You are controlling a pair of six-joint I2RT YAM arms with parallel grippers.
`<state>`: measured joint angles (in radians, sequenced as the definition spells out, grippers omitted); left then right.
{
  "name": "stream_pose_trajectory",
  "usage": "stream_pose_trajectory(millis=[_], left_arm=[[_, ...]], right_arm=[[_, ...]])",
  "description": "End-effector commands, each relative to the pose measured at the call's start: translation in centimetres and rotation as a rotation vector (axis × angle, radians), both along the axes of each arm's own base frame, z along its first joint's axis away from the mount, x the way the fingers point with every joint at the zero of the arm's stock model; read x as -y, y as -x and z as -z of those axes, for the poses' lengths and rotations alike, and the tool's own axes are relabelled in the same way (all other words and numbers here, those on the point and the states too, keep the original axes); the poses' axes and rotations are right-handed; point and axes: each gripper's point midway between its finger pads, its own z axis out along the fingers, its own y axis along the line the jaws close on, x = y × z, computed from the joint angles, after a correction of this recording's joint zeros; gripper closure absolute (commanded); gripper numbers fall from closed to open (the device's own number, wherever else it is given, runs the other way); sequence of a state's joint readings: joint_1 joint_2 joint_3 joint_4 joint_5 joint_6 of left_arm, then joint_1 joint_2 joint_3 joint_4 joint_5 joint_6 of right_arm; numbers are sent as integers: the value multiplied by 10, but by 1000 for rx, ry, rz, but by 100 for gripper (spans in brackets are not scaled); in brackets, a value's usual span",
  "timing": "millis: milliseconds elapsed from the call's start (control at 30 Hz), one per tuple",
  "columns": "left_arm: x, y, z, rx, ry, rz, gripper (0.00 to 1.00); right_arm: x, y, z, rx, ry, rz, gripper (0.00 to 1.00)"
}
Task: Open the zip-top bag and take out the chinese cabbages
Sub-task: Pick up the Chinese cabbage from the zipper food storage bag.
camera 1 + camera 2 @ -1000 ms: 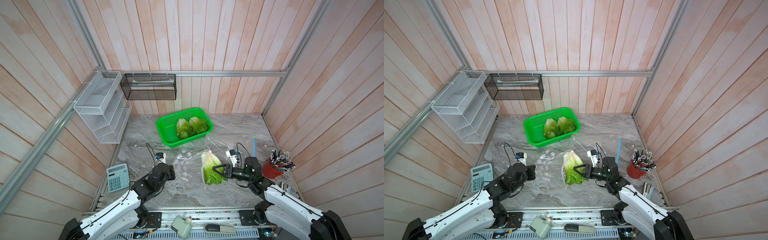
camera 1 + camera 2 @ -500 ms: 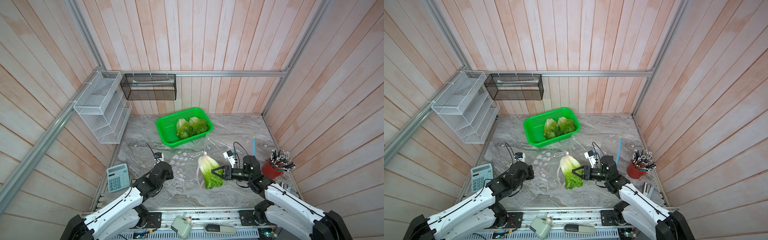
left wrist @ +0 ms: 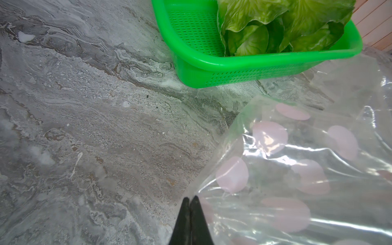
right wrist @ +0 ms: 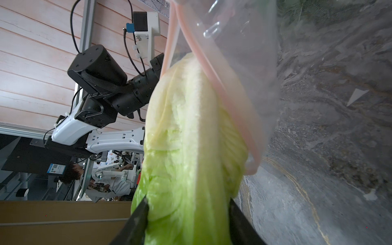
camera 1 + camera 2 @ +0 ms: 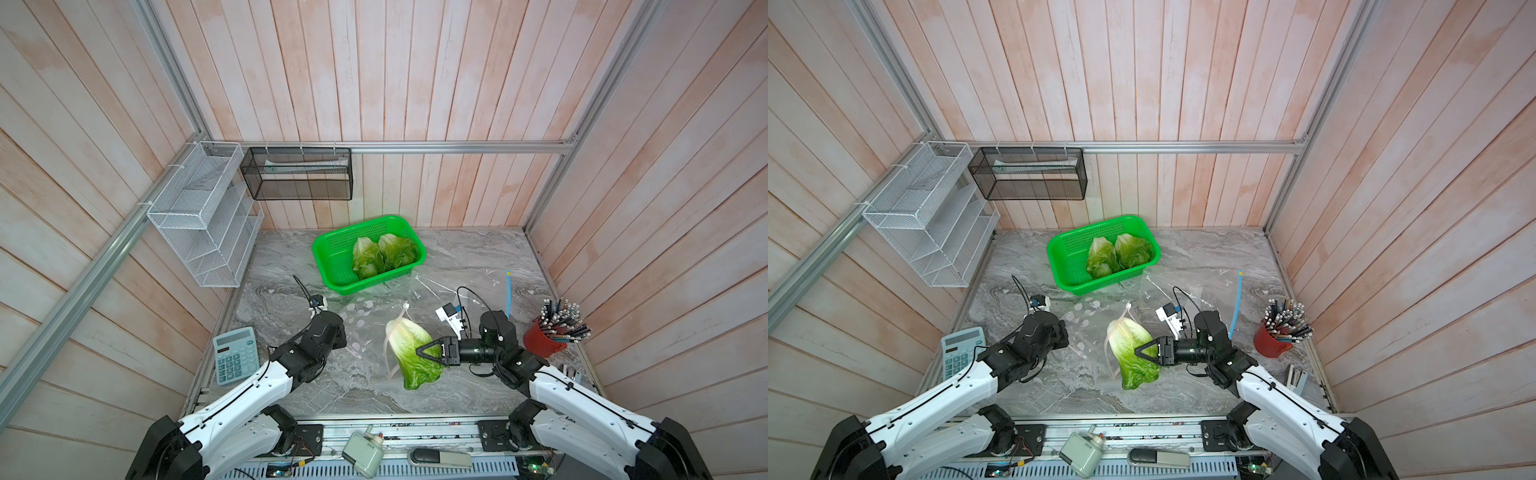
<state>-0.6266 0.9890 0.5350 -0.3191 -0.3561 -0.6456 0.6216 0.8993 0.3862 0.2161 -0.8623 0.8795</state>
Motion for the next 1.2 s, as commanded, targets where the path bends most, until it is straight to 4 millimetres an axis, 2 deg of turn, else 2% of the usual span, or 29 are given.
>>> stream_pose_trajectory(millis=[0,300,700,800,967,1033,1167], left_arm=[[-1,-3,-3,1,-14,0,100],[-2,-4,-3,-8,-18,-17,100],[4,-14,1,-25,-34,-11,100],[4,-15,-2,-19,-25,-13,100],[0,-17,-12,-6,0,-29,100],[-6,-14,-11,-17,-13,-41,100],[-19,1,6,-83,-73,-49,100]], right_arm=[[-2,11,-13,17,-47,-47,50],[0,22,-32,13,-120,-69,50],[-10,33,-51,-13,-182,-121,49],[-13,38,-49,-27,-180,-138,49],[-13,41,-32,-42,-115,-151,50],[-11,38,-46,-3,-142,-141,49],[-3,28,-74,70,-184,-74,48]])
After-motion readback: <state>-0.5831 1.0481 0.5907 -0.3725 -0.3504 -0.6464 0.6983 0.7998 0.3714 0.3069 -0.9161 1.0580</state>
